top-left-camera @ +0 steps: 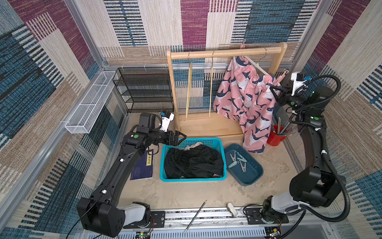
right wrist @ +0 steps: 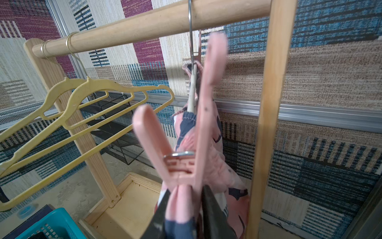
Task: Remove the clothespins securing shorts to the hanger
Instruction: Pick up the hanger from the clothesline, then adjust the shorts in the basket.
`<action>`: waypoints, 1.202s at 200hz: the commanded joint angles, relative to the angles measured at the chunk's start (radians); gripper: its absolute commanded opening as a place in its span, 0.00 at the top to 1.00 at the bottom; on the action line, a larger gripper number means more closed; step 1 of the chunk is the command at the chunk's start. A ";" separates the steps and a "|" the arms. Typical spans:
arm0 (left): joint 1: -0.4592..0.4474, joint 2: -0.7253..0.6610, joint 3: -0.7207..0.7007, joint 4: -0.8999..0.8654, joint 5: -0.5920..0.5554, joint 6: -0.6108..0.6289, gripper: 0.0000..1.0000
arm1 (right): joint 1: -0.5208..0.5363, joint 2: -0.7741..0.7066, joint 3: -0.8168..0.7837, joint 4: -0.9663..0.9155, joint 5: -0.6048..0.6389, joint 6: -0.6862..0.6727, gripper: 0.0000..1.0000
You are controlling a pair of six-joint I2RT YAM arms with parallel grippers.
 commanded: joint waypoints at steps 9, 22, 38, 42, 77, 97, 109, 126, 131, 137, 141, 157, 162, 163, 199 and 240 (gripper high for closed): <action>0.000 -0.001 0.005 0.000 -0.001 0.001 0.02 | 0.000 0.000 0.010 0.069 -0.032 0.049 0.92; 0.002 -0.001 0.005 0.001 0.002 0.001 0.02 | 0.001 0.000 0.010 0.089 -0.048 0.073 0.98; 0.001 -0.001 0.004 0.001 0.003 0.001 0.02 | 0.001 -0.002 0.020 0.090 -0.055 0.083 1.00; 0.000 0.000 0.004 0.001 0.003 0.001 0.03 | 0.001 -0.004 0.020 0.090 -0.055 0.086 1.00; 0.001 -0.004 0.005 0.003 0.010 -0.002 0.02 | 0.001 -0.043 0.025 0.112 -0.034 0.111 1.00; 0.001 -0.007 0.004 0.004 0.010 -0.001 0.02 | 0.002 -0.063 0.042 0.115 -0.033 0.124 1.00; 0.001 -0.009 0.002 0.006 0.010 -0.003 0.02 | 0.002 -0.081 0.042 0.114 -0.025 0.130 1.00; 0.001 -0.011 -0.001 0.010 0.012 -0.008 0.02 | 0.004 -0.099 0.047 0.080 -0.006 0.125 1.00; 0.000 -0.013 -0.002 0.011 0.016 -0.009 0.03 | 0.004 -0.106 0.044 0.063 0.002 0.119 1.00; 0.000 -0.013 -0.004 0.013 0.017 -0.010 0.02 | 0.005 -0.115 0.039 0.040 0.011 0.108 1.00; 0.001 -0.013 -0.004 0.014 0.017 -0.010 0.02 | 0.007 -0.123 0.031 0.026 0.017 0.101 1.00; 0.000 -0.014 -0.010 0.019 0.020 -0.013 0.02 | 0.010 -0.167 -0.037 0.008 0.041 0.088 1.00; 0.002 -0.014 -0.010 0.020 0.021 -0.013 0.02 | 0.010 -0.181 -0.062 0.010 0.043 0.087 1.00; 0.002 -0.014 -0.010 0.021 0.021 -0.013 0.02 | 0.011 -0.184 -0.066 0.010 0.044 0.087 1.00; 0.001 -0.006 -0.001 0.024 0.039 -0.020 0.02 | 0.019 -0.261 -0.215 0.018 0.065 0.083 1.00; 0.000 -0.008 -0.003 0.031 0.047 -0.031 0.02 | 0.048 -0.315 -0.331 -0.002 0.099 0.083 1.00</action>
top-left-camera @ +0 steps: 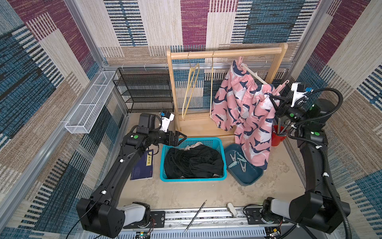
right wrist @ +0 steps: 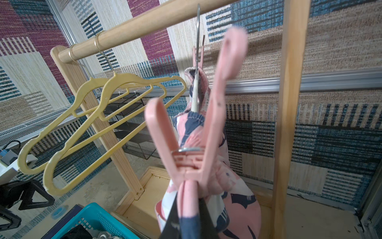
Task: Remove the clothespins securing shorts to the hanger
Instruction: Adjust the shorts in the basket.
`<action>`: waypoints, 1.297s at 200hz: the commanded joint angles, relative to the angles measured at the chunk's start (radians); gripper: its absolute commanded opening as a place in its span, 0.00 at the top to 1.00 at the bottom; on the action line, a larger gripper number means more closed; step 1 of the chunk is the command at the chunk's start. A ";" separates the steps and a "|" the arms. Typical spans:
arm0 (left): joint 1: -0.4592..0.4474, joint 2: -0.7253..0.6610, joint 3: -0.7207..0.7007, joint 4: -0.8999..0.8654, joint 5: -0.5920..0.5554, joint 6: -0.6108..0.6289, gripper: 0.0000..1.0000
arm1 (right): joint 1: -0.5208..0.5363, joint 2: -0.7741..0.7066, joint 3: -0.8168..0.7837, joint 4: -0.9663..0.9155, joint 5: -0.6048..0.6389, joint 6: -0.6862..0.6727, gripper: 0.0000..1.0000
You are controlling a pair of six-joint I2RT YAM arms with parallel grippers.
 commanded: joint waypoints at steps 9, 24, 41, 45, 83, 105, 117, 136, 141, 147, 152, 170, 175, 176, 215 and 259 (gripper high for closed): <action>0.001 -0.002 -0.001 0.018 0.019 -0.029 0.02 | 0.027 -0.045 -0.063 0.014 0.046 -0.009 1.00; 0.000 -0.008 -0.011 0.030 0.020 -0.039 0.02 | 0.046 -0.077 -0.096 -0.030 0.086 -0.020 1.00; 0.000 -0.012 -0.032 0.062 0.030 -0.063 0.02 | 0.067 -0.110 -0.128 -0.111 0.114 -0.026 1.00; 0.001 -0.012 -0.040 0.076 0.036 -0.074 0.02 | 0.073 -0.117 -0.136 -0.128 0.116 -0.030 1.00; 0.000 -0.003 -0.088 0.151 0.084 -0.137 0.00 | 0.114 -0.220 -0.271 -0.246 0.123 -0.037 1.00; 0.000 -0.006 -0.095 0.161 0.051 -0.154 0.00 | 0.150 -0.259 -0.313 -0.317 0.116 -0.038 1.00; 0.001 -0.008 -0.104 0.175 0.036 -0.170 0.00 | 0.170 -0.271 -0.343 -0.325 0.085 -0.032 1.00; 0.000 -0.012 -0.123 0.198 0.025 -0.199 0.00 | 0.220 -0.287 -0.388 -0.327 0.042 -0.020 1.00; 0.000 -0.013 -0.128 0.203 0.025 -0.202 0.00 | 0.237 -0.289 -0.396 -0.334 0.042 -0.022 1.00; 0.001 -0.016 -0.136 0.211 0.022 -0.207 0.00 | 0.254 -0.288 -0.403 -0.341 0.041 -0.025 1.00; 0.002 -0.018 -0.141 0.217 0.018 -0.209 0.00 | 0.272 -0.285 -0.410 -0.347 0.037 -0.029 1.00; 0.015 -0.031 -0.171 0.248 0.009 -0.210 0.00 | 0.330 -0.281 -0.445 -0.347 0.032 -0.050 1.00; 0.024 -0.035 -0.178 0.256 0.007 -0.220 0.00 | 0.341 -0.280 -0.453 -0.341 0.027 -0.056 1.00; 0.026 -0.035 -0.180 0.257 0.008 -0.222 0.00 | 0.343 -0.279 -0.456 -0.339 0.025 -0.058 1.00; 0.116 -0.089 -0.263 0.360 0.033 -0.340 0.00 | 0.432 -0.270 -0.517 -0.252 -0.020 -0.075 1.00; 0.204 -0.150 -0.320 0.388 0.034 -0.406 0.00 | 0.581 -0.290 -0.555 -0.125 -0.024 -0.093 1.00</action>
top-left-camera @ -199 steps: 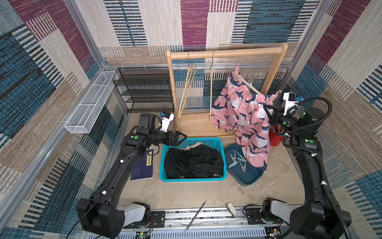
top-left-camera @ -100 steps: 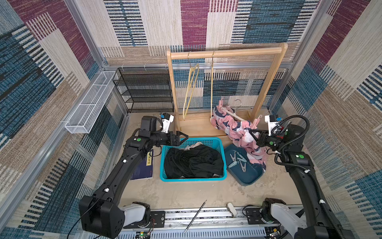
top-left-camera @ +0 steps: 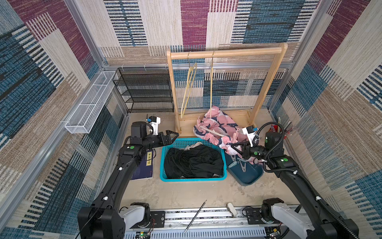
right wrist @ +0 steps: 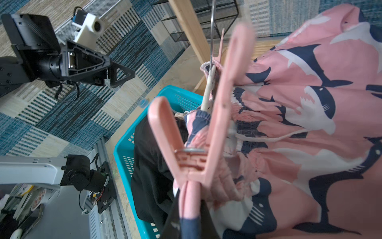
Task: Remove the clothespins securing shorts to the hanger
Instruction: Adjust the shorts in the basket.
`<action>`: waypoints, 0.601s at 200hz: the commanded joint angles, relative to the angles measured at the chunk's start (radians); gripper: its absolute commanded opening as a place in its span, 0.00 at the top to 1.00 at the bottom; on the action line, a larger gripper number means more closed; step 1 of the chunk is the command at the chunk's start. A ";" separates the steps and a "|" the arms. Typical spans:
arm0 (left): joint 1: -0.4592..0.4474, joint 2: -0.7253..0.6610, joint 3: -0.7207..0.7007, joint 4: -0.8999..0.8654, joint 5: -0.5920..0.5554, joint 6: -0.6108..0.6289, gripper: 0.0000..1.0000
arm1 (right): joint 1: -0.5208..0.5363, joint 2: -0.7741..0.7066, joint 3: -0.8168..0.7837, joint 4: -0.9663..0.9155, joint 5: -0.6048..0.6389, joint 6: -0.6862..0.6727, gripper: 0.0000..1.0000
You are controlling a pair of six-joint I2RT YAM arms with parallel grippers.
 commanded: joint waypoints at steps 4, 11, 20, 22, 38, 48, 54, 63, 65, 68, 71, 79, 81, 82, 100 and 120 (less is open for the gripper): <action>0.038 -0.025 -0.025 0.063 0.010 -0.069 0.00 | 0.073 -0.007 -0.007 0.108 -0.044 -0.022 1.00; 0.048 -0.031 -0.034 0.071 0.014 -0.081 0.00 | 0.092 -0.001 -0.001 0.104 -0.035 -0.030 1.00; 0.062 -0.034 -0.045 0.083 0.024 -0.095 0.00 | 0.112 0.004 0.006 0.101 -0.026 -0.041 1.00; 0.064 -0.035 -0.046 0.085 0.026 -0.096 0.00 | 0.119 0.004 0.009 0.102 -0.025 -0.043 1.00; 0.085 -0.040 -0.054 0.092 0.046 -0.104 0.01 | 0.144 0.002 0.021 0.116 -0.044 -0.048 1.00; 0.098 -0.043 -0.054 0.089 0.056 -0.101 0.00 | 0.147 0.004 0.041 0.110 -0.055 -0.052 1.00; 0.108 -0.047 -0.053 0.088 0.065 -0.099 0.01 | 0.148 0.003 0.054 0.104 -0.055 -0.055 1.00; 0.125 -0.049 -0.048 0.078 0.082 -0.090 0.00 | 0.147 0.002 0.072 0.095 -0.063 -0.066 1.00; 0.128 -0.050 -0.046 0.075 0.085 -0.086 0.00 | 0.148 0.003 0.075 0.095 -0.066 -0.068 1.00; 0.133 -0.051 -0.042 0.069 0.092 -0.080 0.00 | 0.148 0.004 0.081 0.095 -0.073 -0.072 1.00; 0.138 -0.052 -0.038 0.061 0.099 -0.074 0.00 | 0.147 0.004 0.086 0.094 -0.080 -0.075 1.00; 0.153 -0.055 -0.026 0.040 0.109 -0.060 0.00 | 0.148 0.011 0.104 0.086 -0.097 -0.085 1.00; 0.156 -0.055 -0.023 0.034 0.113 -0.055 0.00 | 0.148 0.012 0.109 0.082 -0.102 -0.088 1.00; 0.158 -0.056 -0.022 0.033 0.113 -0.054 0.00 | 0.148 0.013 0.112 0.080 -0.106 -0.089 1.00; 0.189 -0.068 -0.012 0.019 0.140 -0.046 0.00 | 0.147 0.038 0.155 0.047 -0.136 -0.121 1.00; 0.219 -0.084 -0.021 0.045 0.179 -0.066 0.00 | 0.148 0.058 0.187 0.011 -0.146 -0.159 1.00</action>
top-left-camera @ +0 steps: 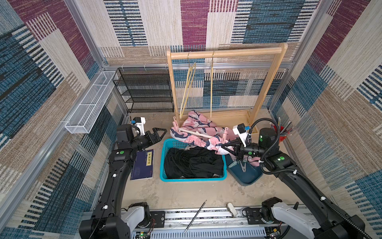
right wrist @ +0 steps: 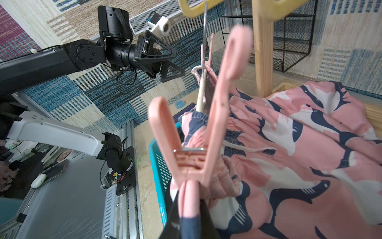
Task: Remove the clothespins securing shorts to the hanger
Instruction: Adjust the shorts in the basket.
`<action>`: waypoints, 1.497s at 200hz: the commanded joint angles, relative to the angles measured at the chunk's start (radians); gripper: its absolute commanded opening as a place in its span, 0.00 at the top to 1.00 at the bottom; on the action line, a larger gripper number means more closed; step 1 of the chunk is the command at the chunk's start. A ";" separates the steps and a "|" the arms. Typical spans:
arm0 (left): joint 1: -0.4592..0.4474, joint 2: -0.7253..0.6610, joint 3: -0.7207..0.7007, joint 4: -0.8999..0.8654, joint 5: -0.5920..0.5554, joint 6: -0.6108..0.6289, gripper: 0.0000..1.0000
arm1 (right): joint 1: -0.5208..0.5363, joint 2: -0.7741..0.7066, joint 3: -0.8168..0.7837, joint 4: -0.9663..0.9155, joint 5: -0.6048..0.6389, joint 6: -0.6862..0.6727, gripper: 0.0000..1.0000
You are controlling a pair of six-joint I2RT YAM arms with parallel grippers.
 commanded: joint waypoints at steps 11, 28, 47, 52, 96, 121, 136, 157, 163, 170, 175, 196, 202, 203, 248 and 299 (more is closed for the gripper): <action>0.032 -0.019 0.002 0.014 0.088 0.004 0.00 | 0.000 0.022 0.056 -0.031 -0.070 -0.076 1.00; 0.043 -0.024 0.005 0.012 0.109 0.008 0.00 | 0.000 0.034 0.101 -0.078 -0.082 -0.112 1.00; 0.049 -0.030 0.005 0.018 0.130 0.010 0.00 | -0.001 0.043 0.148 -0.104 -0.122 -0.133 1.00; 0.049 -0.032 0.007 0.019 0.133 0.012 0.00 | -0.002 0.044 0.155 -0.092 -0.136 -0.122 1.00; 0.052 -0.064 -0.004 0.076 0.175 0.007 0.00 | -0.034 0.076 0.242 -0.119 -0.267 -0.110 1.00; 0.052 -0.069 0.003 0.122 0.244 0.007 0.00 | -0.104 0.119 0.286 -0.160 -0.350 -0.111 1.00; 0.052 -0.073 0.006 0.156 0.286 -0.001 0.01 | -0.151 0.146 0.302 -0.170 -0.415 -0.112 1.00; 0.052 -0.076 0.010 0.195 0.341 -0.002 0.02 | -0.170 0.174 0.330 -0.190 -0.441 -0.125 1.00; 0.051 -0.074 0.009 0.206 0.359 -0.004 0.03 | -0.171 0.179 0.338 -0.194 -0.444 -0.125 1.00; 0.052 -0.072 0.011 0.212 0.373 -0.004 0.04 | -0.172 0.188 0.344 -0.195 -0.456 -0.128 1.00; 0.052 -0.071 0.012 0.215 0.380 0.001 0.04 | -0.172 0.193 0.351 -0.194 -0.467 -0.127 1.00; 0.051 -0.072 0.017 0.210 0.398 0.018 0.07 | -0.173 0.209 0.373 -0.191 -0.488 -0.114 1.00; 0.050 -0.071 0.019 0.209 0.404 0.026 0.07 | -0.173 0.212 0.379 -0.189 -0.493 -0.112 1.00; 0.050 -0.071 0.020 0.209 0.406 0.027 0.07 | -0.173 0.213 0.379 -0.188 -0.494 -0.112 1.00; 0.050 -0.065 0.020 0.259 0.437 0.008 0.14 | -0.176 0.237 0.400 -0.171 -0.521 -0.076 1.00; 0.048 -0.050 0.022 0.289 0.447 -0.008 0.18 | -0.176 0.246 0.411 -0.150 -0.570 -0.045 1.00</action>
